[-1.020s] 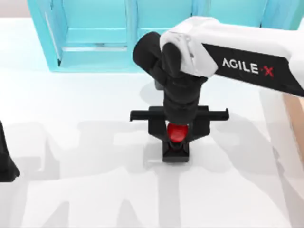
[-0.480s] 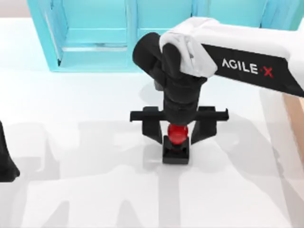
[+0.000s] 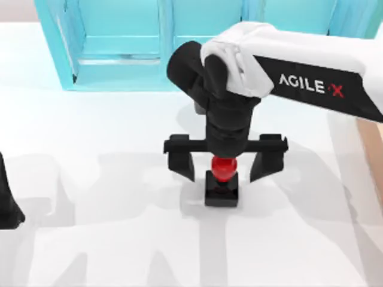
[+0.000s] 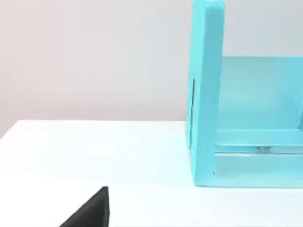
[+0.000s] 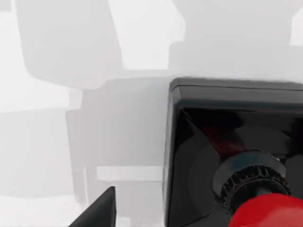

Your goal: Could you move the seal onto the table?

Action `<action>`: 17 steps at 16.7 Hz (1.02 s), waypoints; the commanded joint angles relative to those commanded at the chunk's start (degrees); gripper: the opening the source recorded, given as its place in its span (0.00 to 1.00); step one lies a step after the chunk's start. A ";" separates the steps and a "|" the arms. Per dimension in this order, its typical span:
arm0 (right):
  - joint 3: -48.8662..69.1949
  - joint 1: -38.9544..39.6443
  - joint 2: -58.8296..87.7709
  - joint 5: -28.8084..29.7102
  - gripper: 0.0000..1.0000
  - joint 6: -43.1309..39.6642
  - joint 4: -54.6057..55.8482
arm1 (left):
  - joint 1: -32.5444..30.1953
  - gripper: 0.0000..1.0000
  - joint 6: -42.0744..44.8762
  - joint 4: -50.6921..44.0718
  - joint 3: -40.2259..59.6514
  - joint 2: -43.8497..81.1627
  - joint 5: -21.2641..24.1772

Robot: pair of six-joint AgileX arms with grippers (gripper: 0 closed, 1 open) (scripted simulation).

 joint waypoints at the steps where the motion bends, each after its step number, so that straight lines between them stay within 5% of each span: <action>1: 0.00 0.00 0.00 0.00 1.00 0.00 0.00 | 0.00 1.00 0.00 0.00 0.00 0.00 0.00; 7: 6.63 0.20 1.59 0.10 1.00 0.03 -6.33 | 0.00 1.00 0.00 0.00 0.00 0.00 0.00; 17: 43.06 -0.22 6.30 -0.07 1.00 -0.13 -36.76 | 0.00 1.00 0.00 0.00 0.00 0.00 0.00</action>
